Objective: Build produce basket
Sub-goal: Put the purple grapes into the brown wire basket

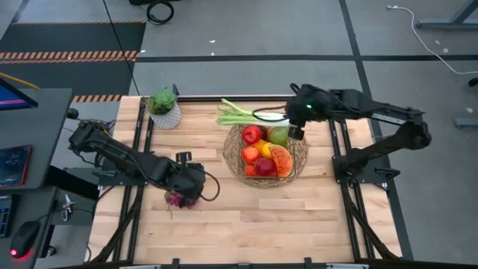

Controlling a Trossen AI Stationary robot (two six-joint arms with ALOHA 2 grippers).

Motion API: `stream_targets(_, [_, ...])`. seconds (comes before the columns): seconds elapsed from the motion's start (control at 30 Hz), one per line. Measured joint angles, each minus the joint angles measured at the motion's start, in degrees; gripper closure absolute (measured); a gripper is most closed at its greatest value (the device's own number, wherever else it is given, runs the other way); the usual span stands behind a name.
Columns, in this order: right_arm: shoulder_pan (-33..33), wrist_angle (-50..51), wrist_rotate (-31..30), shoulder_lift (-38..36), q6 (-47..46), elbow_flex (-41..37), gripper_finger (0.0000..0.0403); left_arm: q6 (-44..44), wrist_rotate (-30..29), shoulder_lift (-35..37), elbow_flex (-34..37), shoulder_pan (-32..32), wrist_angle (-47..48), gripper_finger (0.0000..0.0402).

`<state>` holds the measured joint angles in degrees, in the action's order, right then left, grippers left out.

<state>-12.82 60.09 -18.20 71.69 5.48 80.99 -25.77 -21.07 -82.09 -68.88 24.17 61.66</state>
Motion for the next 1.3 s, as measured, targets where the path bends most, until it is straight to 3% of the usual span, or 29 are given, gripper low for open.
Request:
stream_targets(0.2, [6.4,-10.1,-0.2,-7.1,-2.3,-6.5,0.0283,-7.3,2.2,-5.8,0.0,2.7,5.1,0.0136])
stream_targets(0.37, [10.9,-14.4,-3.2,-10.9,-4.7,-13.0,0.0283,-9.7,8.5,-9.4,0.0,5.0,6.7,0.0087])
stream_targets(0.6, [14.9,-17.1,-10.1,-13.1,-10.9,-20.6,0.0283,-12.7,12.3,-10.5,0.7,7.8,6.4,0.0094])
stream_targets(0.8, [17.4,-24.2,-11.1,-12.9,-10.3,-25.6,0.0283,-14.9,16.0,-10.6,8.7,8.9,-0.6,0.0099])
stream_targets(1.0, [17.6,-26.8,-11.4,-12.8,-8.9,-25.7,0.0283,-15.2,18.0,-10.6,15.5,8.8,-10.9,0.0100])
stream_targets(1.3, [17.6,-27.1,-11.4,-12.8,-8.7,-25.7,0.0283,-14.5,17.8,-10.5,17.0,7.4,-11.3,0.0110])
